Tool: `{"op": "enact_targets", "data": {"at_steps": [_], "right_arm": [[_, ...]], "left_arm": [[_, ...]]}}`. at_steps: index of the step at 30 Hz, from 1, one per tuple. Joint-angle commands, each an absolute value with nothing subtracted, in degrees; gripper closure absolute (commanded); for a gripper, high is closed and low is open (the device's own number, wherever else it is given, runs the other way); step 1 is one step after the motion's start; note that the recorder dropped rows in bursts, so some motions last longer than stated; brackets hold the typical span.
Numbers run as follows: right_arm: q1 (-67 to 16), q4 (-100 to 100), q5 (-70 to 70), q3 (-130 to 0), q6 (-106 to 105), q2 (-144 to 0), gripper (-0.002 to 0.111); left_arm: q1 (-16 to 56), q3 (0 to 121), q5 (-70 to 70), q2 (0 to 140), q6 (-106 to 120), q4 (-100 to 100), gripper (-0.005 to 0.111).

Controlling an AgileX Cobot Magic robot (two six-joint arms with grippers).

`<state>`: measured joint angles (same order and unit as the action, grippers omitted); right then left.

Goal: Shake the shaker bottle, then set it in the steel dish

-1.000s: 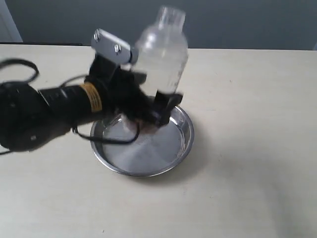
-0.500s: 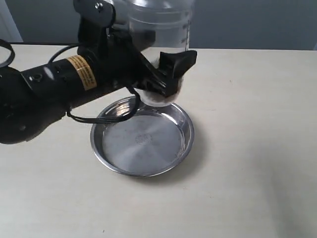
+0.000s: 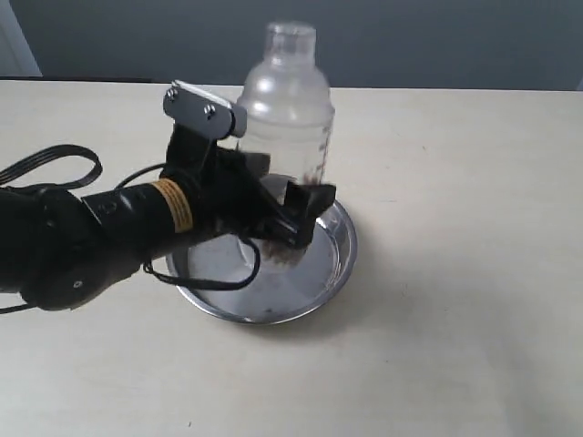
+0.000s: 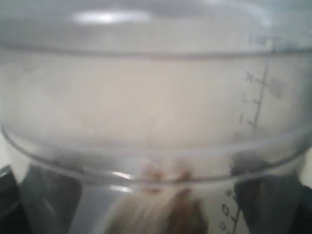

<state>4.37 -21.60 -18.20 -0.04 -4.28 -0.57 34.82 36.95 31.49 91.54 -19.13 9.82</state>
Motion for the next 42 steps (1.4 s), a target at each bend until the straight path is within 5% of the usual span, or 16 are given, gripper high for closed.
{"op": "enact_targets", "data": {"at_steps": [1, 5, 12, 16, 22, 25, 31, 34, 36, 37, 39, 40, 42], "right_arm": [[4.55, -21.43, -17.59, 0.00, -4.44, -0.28, 0.109], [4.55, -21.32, -17.59, 0.00, -4.44, -0.28, 0.109], [4.55, -21.32, -17.59, 0.00, -4.44, -0.28, 0.109], [4.55, -21.32, -17.59, 0.00, -4.44, -0.28, 0.109], [4.55, -21.32, -17.59, 0.00, -4.44, -0.28, 0.109], [4.55, -21.32, -17.59, 0.00, -4.44, -0.28, 0.109], [4.55, -21.47, -17.59, 0.00, -4.44, -0.28, 0.109], [4.55, -21.47, -17.59, 0.00, -4.44, -0.28, 0.109], [4.55, -21.47, -17.59, 0.00, -4.44, -0.28, 0.109], [4.55, -21.47, -17.59, 0.00, -4.44, -0.28, 0.109], [4.55, -21.47, -17.59, 0.00, -4.44, -0.28, 0.109], [4.55, -21.47, -17.59, 0.00, -4.44, -0.28, 0.109], [4.55, -21.47, -17.59, 0.00, -4.44, -0.28, 0.109]], "left_arm": [[34.94, 43.04, 35.85, 79.89, -19.93, 19.90, 0.106], [34.52, 37.12, 23.84, 86.90, -7.33, 7.81, 0.106], [35.80, 43.18, 32.34, 77.33, -5.84, 9.54, 0.106], [33.82, 38.53, 27.76, 83.03, -5.39, 4.45, 0.106], [33.34, 37.85, 48.08, 82.63, -12.76, 10.65, 0.106], [33.08, 37.47, 33.51, 82.98, -12.12, 9.86, 0.106], [33.77, 36.31, 36.37, 86.38, -10.75, 12.18, 0.106], [28.59, 35.86, 35.09, 92.15, 2.21, -12.79, 0.106], [32.11, 36.21, 35.96, 92.31, -13.72, 18.83, 0.106], [33.20, 36.66, 34.62, 92.43, -12.87, 19.66, 0.106], [30.15, 36.97, 38.68, 94.82, 4.69, -32.93, 0.106], [30.18, 37.14, 38.03, 94.94, 3.40, -35.10, 0.106], [32.79, 38.02, 28.05, 92.93, -4.82, -1.50, 0.106]]}}
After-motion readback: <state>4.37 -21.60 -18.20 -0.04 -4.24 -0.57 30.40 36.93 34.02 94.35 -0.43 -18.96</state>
